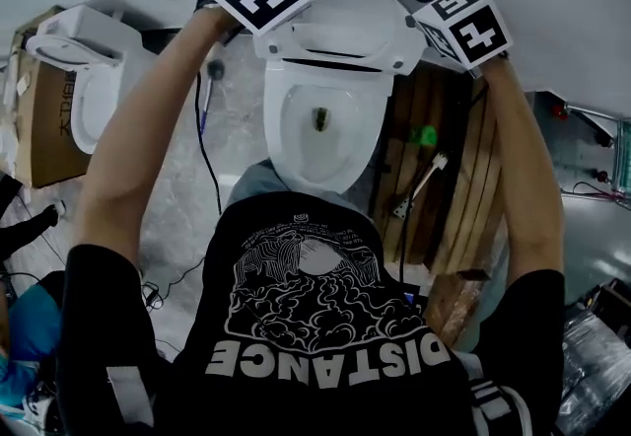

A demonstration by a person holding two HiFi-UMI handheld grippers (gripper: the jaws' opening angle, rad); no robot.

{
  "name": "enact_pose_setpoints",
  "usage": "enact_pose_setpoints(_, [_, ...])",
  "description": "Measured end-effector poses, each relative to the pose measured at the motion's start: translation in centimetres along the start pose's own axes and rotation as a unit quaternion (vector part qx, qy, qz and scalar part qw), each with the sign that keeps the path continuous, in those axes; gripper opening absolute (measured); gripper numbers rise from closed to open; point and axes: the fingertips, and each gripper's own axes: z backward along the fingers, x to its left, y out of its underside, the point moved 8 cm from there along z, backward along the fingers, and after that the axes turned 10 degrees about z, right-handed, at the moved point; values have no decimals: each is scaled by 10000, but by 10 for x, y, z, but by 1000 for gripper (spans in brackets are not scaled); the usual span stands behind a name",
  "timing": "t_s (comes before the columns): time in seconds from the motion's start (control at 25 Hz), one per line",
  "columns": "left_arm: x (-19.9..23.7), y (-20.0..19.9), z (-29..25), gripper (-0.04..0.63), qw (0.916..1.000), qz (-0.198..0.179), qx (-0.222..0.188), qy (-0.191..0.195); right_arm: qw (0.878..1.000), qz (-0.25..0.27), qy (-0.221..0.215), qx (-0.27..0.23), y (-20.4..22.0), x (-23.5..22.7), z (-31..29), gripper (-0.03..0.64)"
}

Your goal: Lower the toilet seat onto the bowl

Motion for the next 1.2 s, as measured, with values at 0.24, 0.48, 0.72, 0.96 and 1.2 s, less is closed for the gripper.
enact_pose_setpoints(0.24, [-23,10,16,163,9999,-104,1,-103,9999,150,-56,-21,3,22,16,137])
enact_pose_setpoints(0.48, [-48,19,31,161,9992,-236,84,-296,9993,342,-152,-69,4,45,30,133])
enact_pose_setpoints(0.72, [-72,28,47,156,9981,-401,286,-372,9987,452,-182,-170,5,71,45,132])
enact_pose_setpoints(0.96, [-91,38,57,155,9973,-479,363,-418,9982,564,-119,-144,7,93,55,132])
enact_pose_setpoints(1.2, [-117,56,71,149,9957,-748,465,-273,9973,739,-35,-11,10,128,66,131])
